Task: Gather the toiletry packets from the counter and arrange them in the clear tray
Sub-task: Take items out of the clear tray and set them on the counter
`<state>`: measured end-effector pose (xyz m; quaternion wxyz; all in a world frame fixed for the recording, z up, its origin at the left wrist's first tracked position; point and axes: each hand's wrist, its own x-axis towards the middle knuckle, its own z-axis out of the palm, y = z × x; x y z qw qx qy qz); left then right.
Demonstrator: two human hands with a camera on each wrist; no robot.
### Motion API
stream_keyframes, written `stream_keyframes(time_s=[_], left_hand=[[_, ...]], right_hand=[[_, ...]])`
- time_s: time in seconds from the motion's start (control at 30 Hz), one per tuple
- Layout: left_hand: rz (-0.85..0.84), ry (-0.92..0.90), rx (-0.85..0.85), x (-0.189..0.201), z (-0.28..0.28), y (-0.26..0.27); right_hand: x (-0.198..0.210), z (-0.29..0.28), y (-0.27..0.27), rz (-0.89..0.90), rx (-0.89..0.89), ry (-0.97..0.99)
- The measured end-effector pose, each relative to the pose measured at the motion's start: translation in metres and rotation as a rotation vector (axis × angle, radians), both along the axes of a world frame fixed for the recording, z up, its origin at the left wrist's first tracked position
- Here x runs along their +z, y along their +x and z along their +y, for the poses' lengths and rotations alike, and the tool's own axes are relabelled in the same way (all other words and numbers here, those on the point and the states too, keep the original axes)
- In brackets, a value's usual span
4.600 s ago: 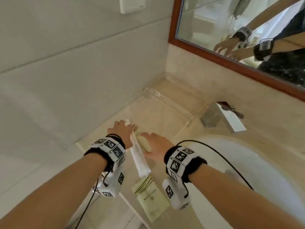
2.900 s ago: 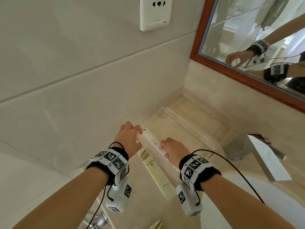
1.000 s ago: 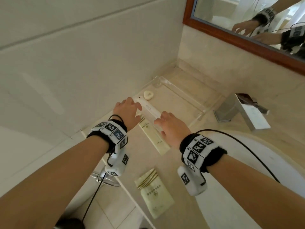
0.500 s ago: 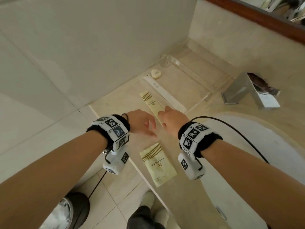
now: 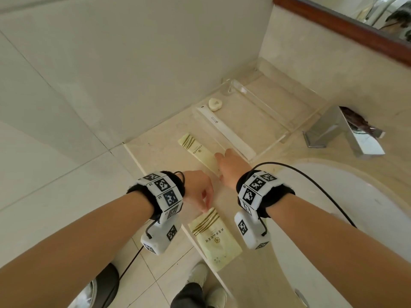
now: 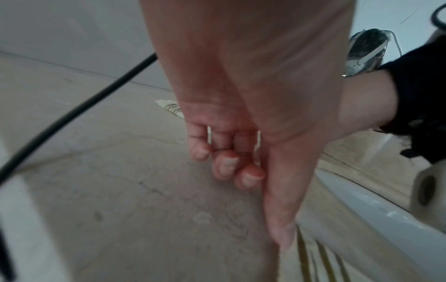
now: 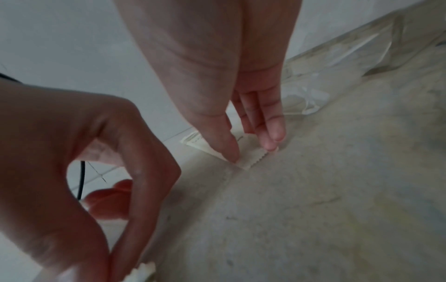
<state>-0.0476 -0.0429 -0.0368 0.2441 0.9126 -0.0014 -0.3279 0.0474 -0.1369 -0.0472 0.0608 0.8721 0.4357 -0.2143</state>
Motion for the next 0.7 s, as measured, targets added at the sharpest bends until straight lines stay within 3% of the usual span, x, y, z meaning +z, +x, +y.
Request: stream_keyframes(time_s=[0.23, 0.5, 0.7], left_hand=[[-0.077, -0.021, 0.019, 0.007, -0.004, 0.004], [-0.053, -0.029, -0.203, -0.001, -0.020, 0.000], [-0.056, 0.061, -0.130, -0.001, -0.009, 0.003]], right_hand=[[0.000, -0.001, 0.002, 0.042, -0.004, 0.009], [0.002, 0.001, 0.004, 0.067, -0.013, -0.023], [0.005, 0.000, 0.002, 0.053, 0.013, -0.016]])
